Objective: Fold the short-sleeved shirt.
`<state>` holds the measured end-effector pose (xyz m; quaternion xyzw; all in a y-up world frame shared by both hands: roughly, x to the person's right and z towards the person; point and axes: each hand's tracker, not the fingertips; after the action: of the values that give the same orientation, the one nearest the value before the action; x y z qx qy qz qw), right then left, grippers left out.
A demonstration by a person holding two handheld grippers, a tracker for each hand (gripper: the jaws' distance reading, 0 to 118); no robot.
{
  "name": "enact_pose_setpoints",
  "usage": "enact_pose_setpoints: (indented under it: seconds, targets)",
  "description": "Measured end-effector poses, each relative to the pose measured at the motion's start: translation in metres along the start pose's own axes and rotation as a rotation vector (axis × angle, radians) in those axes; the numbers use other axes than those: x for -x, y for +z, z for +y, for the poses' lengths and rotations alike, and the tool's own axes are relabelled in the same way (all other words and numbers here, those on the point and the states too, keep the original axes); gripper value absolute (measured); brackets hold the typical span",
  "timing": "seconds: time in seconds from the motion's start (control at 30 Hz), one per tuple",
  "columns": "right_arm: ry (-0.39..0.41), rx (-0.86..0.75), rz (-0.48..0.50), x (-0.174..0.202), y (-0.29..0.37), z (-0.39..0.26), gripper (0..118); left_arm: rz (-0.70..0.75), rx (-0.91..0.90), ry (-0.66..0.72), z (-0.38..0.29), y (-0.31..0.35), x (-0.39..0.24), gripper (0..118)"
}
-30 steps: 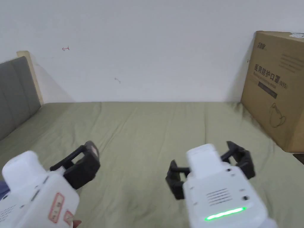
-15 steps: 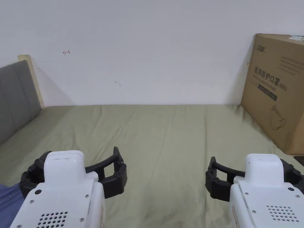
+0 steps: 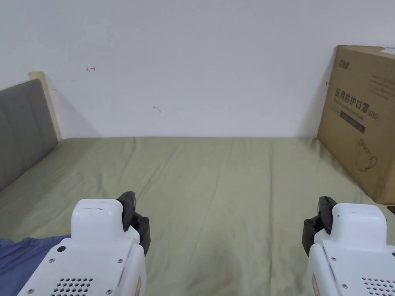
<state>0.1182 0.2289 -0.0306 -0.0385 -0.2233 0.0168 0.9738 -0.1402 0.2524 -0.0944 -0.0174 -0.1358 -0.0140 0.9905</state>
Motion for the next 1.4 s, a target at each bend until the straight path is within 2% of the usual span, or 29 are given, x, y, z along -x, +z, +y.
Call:
enact_pose_setpoints:
  seconds: [0.3, 0.47, 0.67, 0.73, 0.87, 0.97, 1.07, 1.2, 1.3, 1.33, 1.37, 1.4]
  targets:
    - [0.024, -0.023, 0.071, 0.017, 0.001, 0.008, 0, 0.047, -0.011, 0.01, 0.008, 0.007, 0.015, 0]
    - [0.02, -0.015, 0.228, 0.052, 0.004, 0.019, 0, 0.139, -0.004, 0.028, 0.011, 0.025, 0.044, 0]
    - [0.02, 0.001, 0.499, 0.126, 0.017, 0.028, 0, 0.39, 0.02, 0.032, 0.01, 0.069, 0.1, 0]
    - [0.01, 0.001, 0.57, 0.141, 0.012, 0.023, 0, 0.465, 0.032, 0.032, 0.008, 0.084, 0.115, 0]
    - [0.08, -0.002, 0.658, 0.174, 0.015, 0.015, 0, 0.567, 0.059, 0.052, 0.003, 0.106, 0.138, 0]
    - [0.083, 0.023, 0.719, 0.185, 0.014, 0.01, 0, 0.59, 0.081, 0.063, -0.002, 0.107, 0.148, 0]
    - [0.046, 0.084, 0.763, 0.19, 0.009, 0.006, 0, 0.588, 0.131, 0.069, -0.012, 0.096, 0.155, 0]
    - [0.069, 0.108, 0.751, 0.19, 0.001, -0.002, 0, 0.486, 0.254, 0.161, -0.036, 0.061, 0.178, 0]
    - [0.07, 0.145, 0.752, 0.188, -0.006, -0.009, 0, 0.527, 0.361, 0.152, -0.062, 0.025, 0.195, 0]
    - [0.069, 0.155, 0.753, 0.187, -0.008, -0.011, 0, 0.51, 0.383, 0.14, -0.07, 0.015, 0.201, 2]
    - [0.068, 0.167, 0.748, 0.187, -0.01, -0.015, 0, 0.475, 0.413, 0.148, -0.08, 0.001, 0.207, 28]
    - [0.072, 0.184, 0.742, 0.188, -0.013, -0.018, 0, 0.463, 0.472, 0.159, -0.089, -0.015, 0.216, 63]
